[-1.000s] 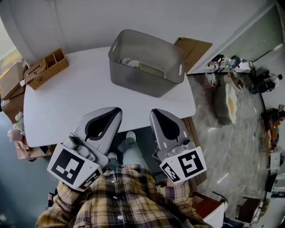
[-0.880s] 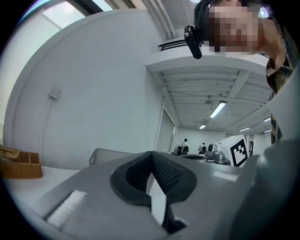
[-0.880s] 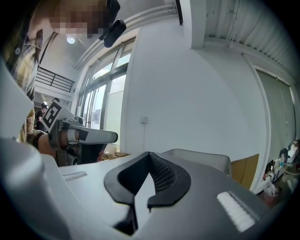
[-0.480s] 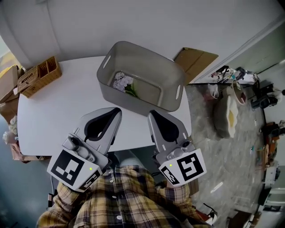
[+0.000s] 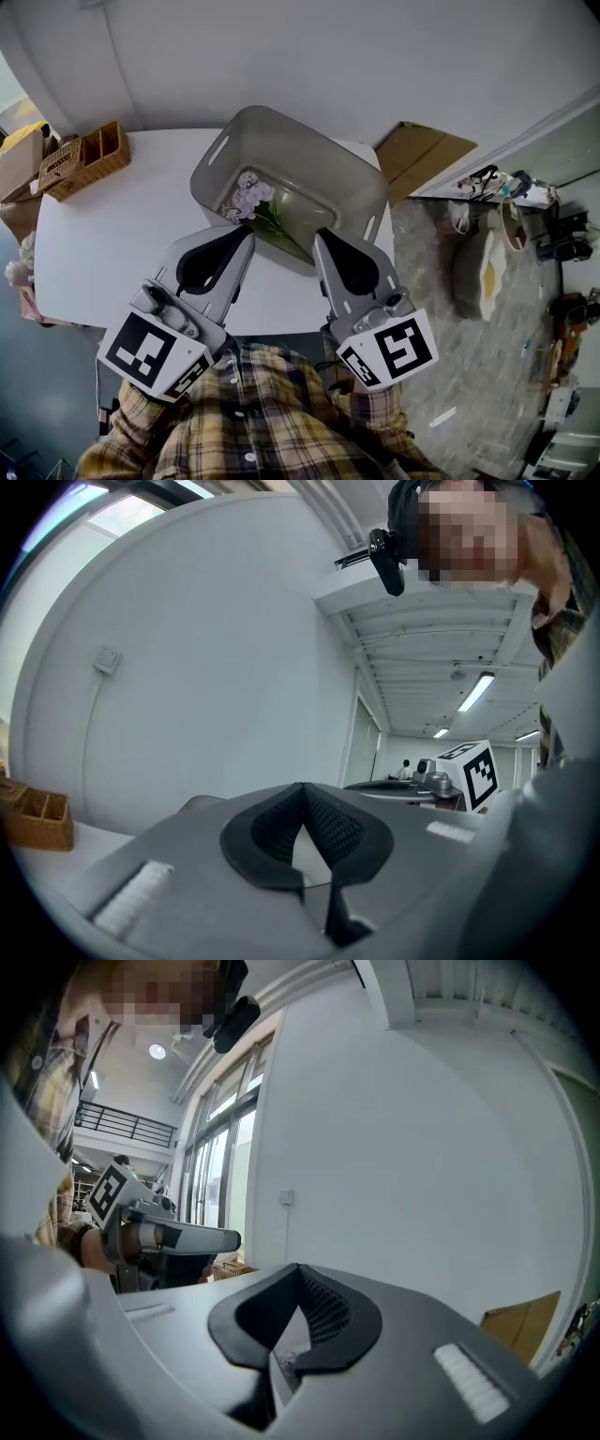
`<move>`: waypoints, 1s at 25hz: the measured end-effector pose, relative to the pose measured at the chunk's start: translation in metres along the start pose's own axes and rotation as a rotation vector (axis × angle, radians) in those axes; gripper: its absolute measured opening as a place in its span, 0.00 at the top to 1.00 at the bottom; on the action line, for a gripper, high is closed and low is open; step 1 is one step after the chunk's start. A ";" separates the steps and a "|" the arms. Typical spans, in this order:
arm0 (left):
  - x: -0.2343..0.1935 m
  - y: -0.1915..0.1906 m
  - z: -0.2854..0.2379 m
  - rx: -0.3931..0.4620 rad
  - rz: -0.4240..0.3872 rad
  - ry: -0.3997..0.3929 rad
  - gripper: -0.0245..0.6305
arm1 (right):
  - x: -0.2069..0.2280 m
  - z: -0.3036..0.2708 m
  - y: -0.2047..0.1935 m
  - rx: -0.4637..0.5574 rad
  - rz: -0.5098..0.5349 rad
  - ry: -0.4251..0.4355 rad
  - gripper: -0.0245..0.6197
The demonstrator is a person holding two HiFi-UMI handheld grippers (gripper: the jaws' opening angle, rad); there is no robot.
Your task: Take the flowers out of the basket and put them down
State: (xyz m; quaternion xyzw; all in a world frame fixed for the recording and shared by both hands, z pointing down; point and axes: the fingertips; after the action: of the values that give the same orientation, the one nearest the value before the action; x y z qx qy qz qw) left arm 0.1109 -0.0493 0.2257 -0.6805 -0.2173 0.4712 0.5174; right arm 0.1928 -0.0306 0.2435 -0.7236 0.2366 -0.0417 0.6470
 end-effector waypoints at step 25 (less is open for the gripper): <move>-0.030 0.016 -0.027 0.005 -0.021 0.045 0.95 | 0.024 -0.052 -0.006 -0.035 -0.008 0.099 0.95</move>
State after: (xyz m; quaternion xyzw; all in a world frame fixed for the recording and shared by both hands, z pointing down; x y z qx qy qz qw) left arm 0.1175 -0.0921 0.2246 -0.6872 -0.2116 0.4509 0.5289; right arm 0.1973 -0.0873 0.2516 -0.7327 0.2664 -0.0760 0.6216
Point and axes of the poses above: the fingertips, and each gripper's own axes: z backward along the fingers, x to its right, y out of its top, and after that the axes turned 12 degrees about z, right-handed
